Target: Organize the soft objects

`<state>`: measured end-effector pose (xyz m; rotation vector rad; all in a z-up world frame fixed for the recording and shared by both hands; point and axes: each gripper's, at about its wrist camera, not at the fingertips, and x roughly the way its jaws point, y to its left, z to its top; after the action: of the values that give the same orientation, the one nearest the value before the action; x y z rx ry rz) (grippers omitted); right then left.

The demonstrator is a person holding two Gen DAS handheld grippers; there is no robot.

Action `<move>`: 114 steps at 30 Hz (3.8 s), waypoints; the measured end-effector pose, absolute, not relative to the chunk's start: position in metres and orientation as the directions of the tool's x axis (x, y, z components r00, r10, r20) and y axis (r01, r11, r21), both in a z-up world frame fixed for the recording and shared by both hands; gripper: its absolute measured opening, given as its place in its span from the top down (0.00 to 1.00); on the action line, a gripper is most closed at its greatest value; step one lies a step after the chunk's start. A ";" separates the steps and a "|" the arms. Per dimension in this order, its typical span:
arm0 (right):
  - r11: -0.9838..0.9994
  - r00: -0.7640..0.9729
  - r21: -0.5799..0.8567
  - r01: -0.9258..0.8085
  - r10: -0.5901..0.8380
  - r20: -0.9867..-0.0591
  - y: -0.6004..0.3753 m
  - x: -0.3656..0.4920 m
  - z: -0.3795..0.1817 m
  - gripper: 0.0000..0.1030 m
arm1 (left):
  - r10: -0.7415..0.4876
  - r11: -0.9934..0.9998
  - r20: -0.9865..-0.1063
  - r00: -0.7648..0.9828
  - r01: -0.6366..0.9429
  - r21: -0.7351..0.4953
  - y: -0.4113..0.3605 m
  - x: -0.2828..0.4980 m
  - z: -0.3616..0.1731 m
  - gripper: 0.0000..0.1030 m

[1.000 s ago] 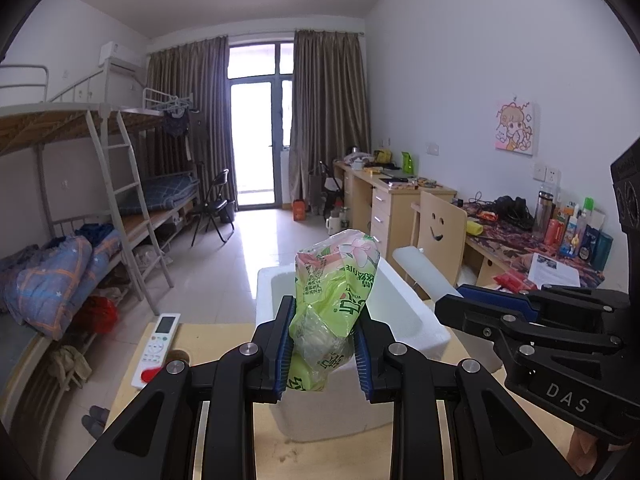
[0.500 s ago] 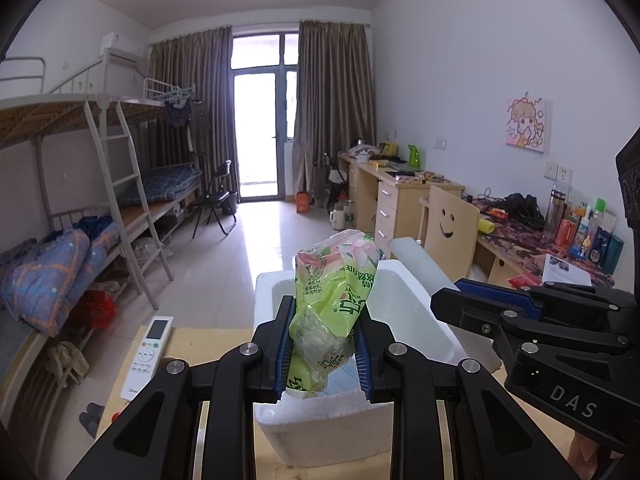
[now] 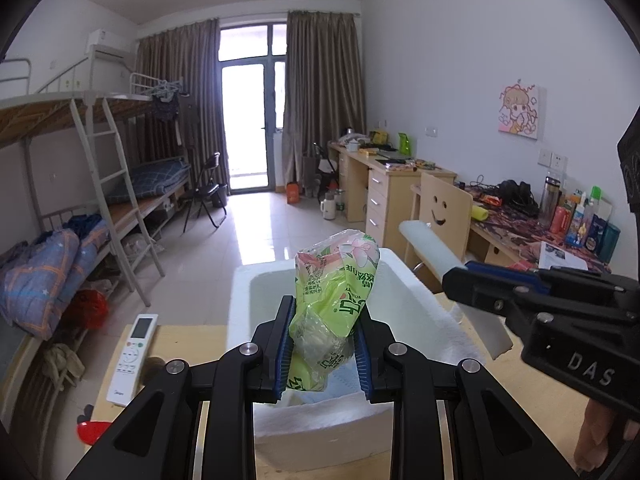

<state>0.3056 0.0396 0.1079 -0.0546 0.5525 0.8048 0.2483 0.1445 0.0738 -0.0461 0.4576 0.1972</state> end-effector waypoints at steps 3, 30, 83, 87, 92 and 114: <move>0.705 0.568 0.161 -0.691 0.667 -0.482 0.036 0.306 0.111 0.81 | 0.164 0.983 -0.445 0.880 -0.182 0.002 0.141 0.252 0.074 0.72; 0.709 0.573 0.163 -0.687 0.665 -0.478 0.036 0.310 0.110 0.81 | 0.235 0.969 -0.380 0.895 -0.247 0.019 0.150 0.239 0.084 0.01; 0.704 0.586 0.102 -0.703 0.654 -0.479 0.038 0.276 0.123 0.20 | 0.322 0.942 -0.324 0.889 -0.335 0.018 0.146 0.183 0.102 0.01; 0.739 0.621 0.141 -0.659 0.641 -0.451 0.008 0.265 0.124 0.02 | 0.312 0.946 -0.316 0.896 -0.324 0.015 0.135 0.164 0.106 0.01; 0.759 0.647 0.142 -0.635 0.623 -0.439 -0.012 0.248 0.130 0.01 | 0.325 0.943 -0.307 0.894 -0.332 0.030 0.122 0.142 0.110 0.01; 0.748 0.685 0.065 -0.660 0.635 -0.358 -0.061 0.145 0.110 0.01 | 0.330 0.943 -0.246 0.911 -0.332 0.036 0.082 0.048 0.088 0.01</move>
<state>0.1450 -0.0606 0.1104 -0.0708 0.3739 0.7263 0.0482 0.0823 0.0884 -0.0069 0.2519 0.3413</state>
